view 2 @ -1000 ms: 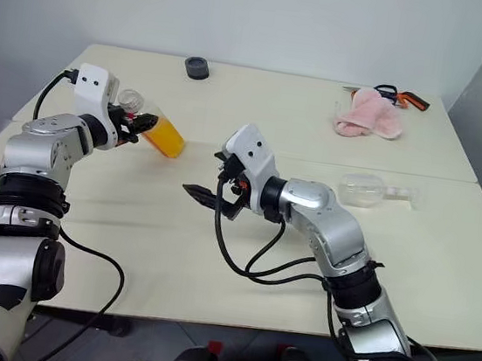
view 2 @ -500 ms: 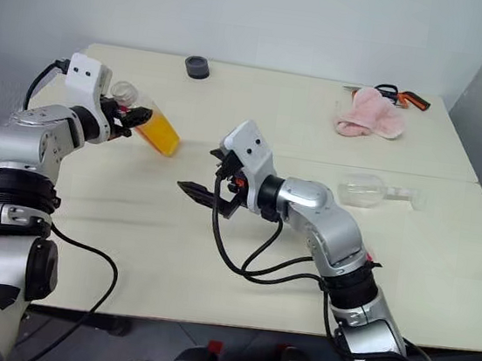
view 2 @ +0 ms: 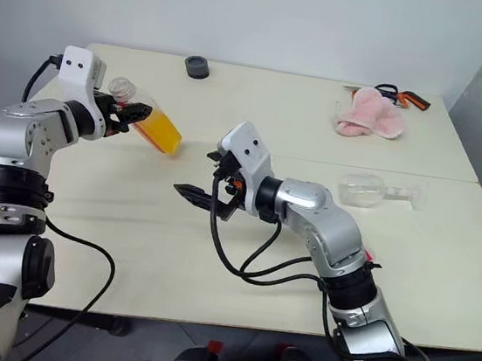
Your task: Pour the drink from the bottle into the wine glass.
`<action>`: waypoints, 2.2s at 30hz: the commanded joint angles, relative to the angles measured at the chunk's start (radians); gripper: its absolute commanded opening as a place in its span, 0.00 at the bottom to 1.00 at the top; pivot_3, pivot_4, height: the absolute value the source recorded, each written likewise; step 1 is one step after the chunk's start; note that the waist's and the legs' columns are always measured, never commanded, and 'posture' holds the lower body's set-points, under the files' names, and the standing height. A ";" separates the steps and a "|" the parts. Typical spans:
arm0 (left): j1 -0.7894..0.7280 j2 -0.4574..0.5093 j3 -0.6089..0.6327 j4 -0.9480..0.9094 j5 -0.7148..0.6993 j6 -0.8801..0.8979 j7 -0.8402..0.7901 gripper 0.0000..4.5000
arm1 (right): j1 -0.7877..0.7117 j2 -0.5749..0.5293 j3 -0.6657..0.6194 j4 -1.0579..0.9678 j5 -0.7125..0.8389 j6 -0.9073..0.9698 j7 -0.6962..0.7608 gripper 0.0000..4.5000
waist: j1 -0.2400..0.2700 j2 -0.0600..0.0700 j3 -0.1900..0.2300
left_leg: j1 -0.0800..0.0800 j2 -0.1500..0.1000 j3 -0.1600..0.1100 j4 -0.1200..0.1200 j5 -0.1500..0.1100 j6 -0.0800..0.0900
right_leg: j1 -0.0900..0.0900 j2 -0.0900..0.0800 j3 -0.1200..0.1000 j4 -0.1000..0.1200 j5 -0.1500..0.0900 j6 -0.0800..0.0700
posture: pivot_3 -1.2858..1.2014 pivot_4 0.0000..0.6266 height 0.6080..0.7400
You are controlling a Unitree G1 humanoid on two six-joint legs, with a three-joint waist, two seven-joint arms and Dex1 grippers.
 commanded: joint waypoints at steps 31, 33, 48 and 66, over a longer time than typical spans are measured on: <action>-0.096 0.001 -0.045 0.243 0.095 -0.154 0.001 0.48 | -0.025 0.010 -0.002 0.017 -0.077 -0.072 -0.047 1.00 | 0.004 0.000 0.000 | 0.000 0.000 0.001 0.000 0.000 0.000 | -0.001 0.000 0.000 0.001 0.000 0.000 | 0.52 0.24 1.00; -0.106 -0.004 -0.046 0.269 0.101 -0.173 0.001 0.48 | -0.023 0.012 -0.001 0.017 -0.078 -0.073 -0.048 1.00 | 0.004 0.000 0.000 | 0.000 0.000 0.001 0.000 0.000 0.000 | -0.001 0.000 0.000 0.001 0.000 0.000 | 0.52 0.24 1.00; -0.136 -0.034 -0.049 0.383 0.135 -0.299 0.000 0.48 | -0.013 0.026 -0.006 0.017 -0.099 -0.092 -0.057 1.00 | 0.005 0.000 0.000 | 0.001 0.000 0.001 0.000 0.000 0.000 | 0.000 0.000 0.000 0.001 0.000 0.000 | 0.52 0.24 1.00; -0.062 -0.040 -0.032 0.306 0.129 -0.385 0.004 1.00 | 0.010 0.019 -0.010 -0.014 -0.099 -0.084 -0.059 1.00 | 0.004 0.000 0.000 | 0.000 0.000 0.002 0.000 0.000 0.000 | -0.001 0.000 0.001 0.001 0.000 0.000 | 0.52 0.24 1.00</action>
